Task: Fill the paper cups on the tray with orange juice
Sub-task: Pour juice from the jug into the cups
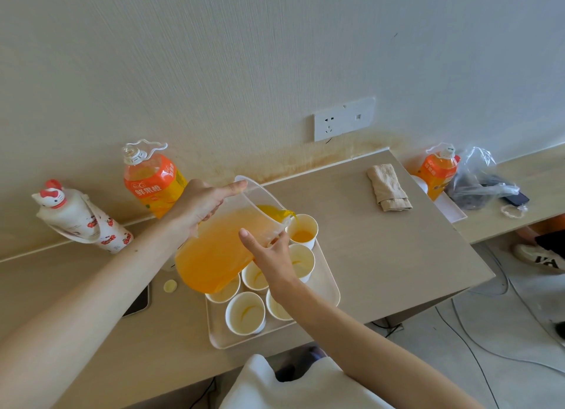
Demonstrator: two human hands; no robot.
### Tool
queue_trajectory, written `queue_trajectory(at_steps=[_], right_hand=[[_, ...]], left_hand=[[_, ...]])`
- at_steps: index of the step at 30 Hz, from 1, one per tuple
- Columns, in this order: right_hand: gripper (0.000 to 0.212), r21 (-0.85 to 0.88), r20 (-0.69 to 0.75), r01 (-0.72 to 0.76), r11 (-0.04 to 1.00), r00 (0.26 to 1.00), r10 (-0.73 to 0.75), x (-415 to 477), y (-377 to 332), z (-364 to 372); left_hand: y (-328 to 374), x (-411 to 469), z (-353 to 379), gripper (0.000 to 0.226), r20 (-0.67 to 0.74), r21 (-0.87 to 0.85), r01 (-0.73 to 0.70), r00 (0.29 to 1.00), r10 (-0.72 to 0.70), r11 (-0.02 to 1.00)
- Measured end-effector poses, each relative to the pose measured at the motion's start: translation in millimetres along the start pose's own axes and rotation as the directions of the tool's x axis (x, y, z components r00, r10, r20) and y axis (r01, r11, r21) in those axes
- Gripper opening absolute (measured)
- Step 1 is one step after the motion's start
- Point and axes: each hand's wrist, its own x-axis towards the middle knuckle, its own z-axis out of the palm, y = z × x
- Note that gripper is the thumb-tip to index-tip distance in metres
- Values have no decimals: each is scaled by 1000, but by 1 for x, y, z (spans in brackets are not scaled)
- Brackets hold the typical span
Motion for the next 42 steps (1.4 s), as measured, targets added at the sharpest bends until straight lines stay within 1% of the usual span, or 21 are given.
queue_trajectory(at_steps=[4, 9, 34, 42], right_hand=[[81, 2, -1, -7, 1000, 1000, 7, 0, 0, 1], [75, 0, 0, -16, 1000, 1000, 16, -2, -2, -1], [79, 16, -3, -24, 1000, 1000, 24, -3, -2, 2], [81, 15, -4, -24, 1000, 1000, 24, -2, -1, 3]], left_hand=[[0, 0, 0, 62, 2, 1, 7, 1000, -7, 1000], [-1, 1, 1, 63, -2, 2, 20, 1000, -20, 1000], [-3, 4, -1, 60, 25, 14, 4, 1000, -4, 1000], [-4, 4, -2, 64, 18, 9, 10, 1000, -11, 1000]])
